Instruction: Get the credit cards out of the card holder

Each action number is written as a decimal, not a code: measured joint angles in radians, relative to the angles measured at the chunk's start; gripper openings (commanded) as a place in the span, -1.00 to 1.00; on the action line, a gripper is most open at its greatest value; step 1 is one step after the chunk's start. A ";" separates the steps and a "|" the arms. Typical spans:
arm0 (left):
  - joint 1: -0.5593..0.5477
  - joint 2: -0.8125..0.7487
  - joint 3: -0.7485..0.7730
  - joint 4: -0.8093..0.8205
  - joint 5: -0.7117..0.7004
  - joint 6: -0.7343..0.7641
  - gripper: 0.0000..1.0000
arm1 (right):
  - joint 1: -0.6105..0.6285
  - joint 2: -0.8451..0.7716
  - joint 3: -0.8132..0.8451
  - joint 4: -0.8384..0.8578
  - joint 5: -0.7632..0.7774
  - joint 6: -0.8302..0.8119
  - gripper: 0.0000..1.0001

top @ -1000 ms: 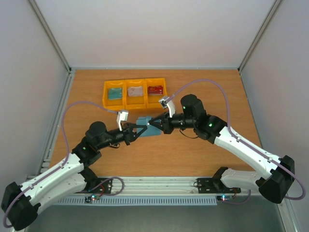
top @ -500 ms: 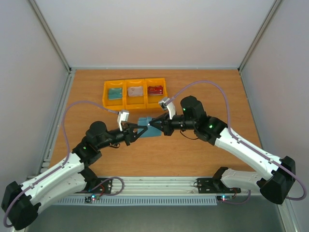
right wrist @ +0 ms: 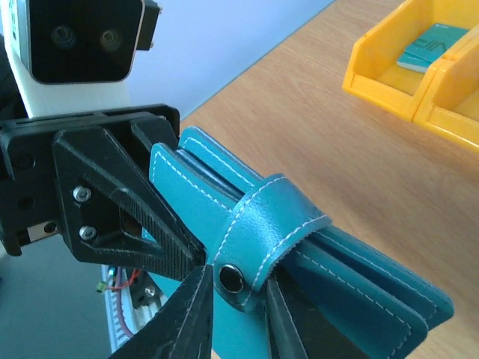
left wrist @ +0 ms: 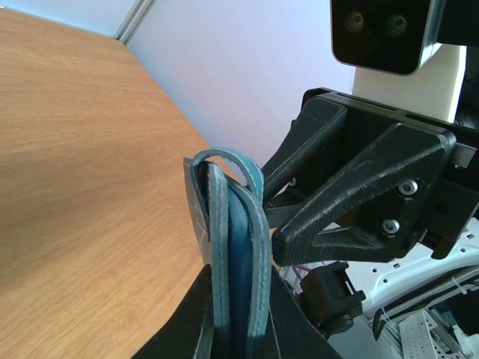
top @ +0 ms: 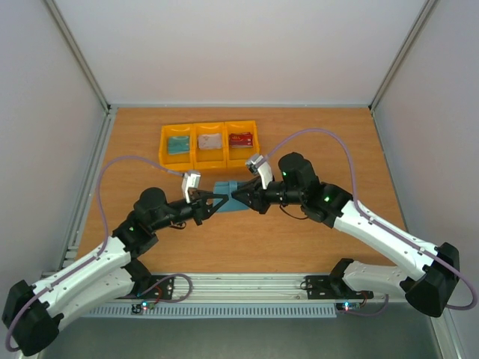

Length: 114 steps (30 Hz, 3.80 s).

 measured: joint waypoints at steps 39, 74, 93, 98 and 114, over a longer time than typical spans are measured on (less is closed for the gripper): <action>-0.008 0.029 -0.048 0.201 0.346 0.020 -0.99 | -0.040 0.332 0.713 -1.042 -0.243 -0.986 0.53; -0.025 0.049 -0.043 0.203 0.316 0.045 -0.99 | -0.009 0.390 0.646 -0.991 -0.280 -1.028 -0.13; -0.066 0.042 -0.029 0.196 0.342 0.294 -0.99 | -0.010 0.382 0.688 -1.112 -0.309 -1.070 0.50; -0.080 0.041 -0.029 0.190 0.348 0.327 -0.99 | -0.010 0.367 0.742 -1.156 -0.314 -1.079 0.34; -0.089 0.037 -0.029 0.166 0.310 0.324 -0.99 | -0.004 0.384 0.708 -1.104 -0.261 -1.014 -0.02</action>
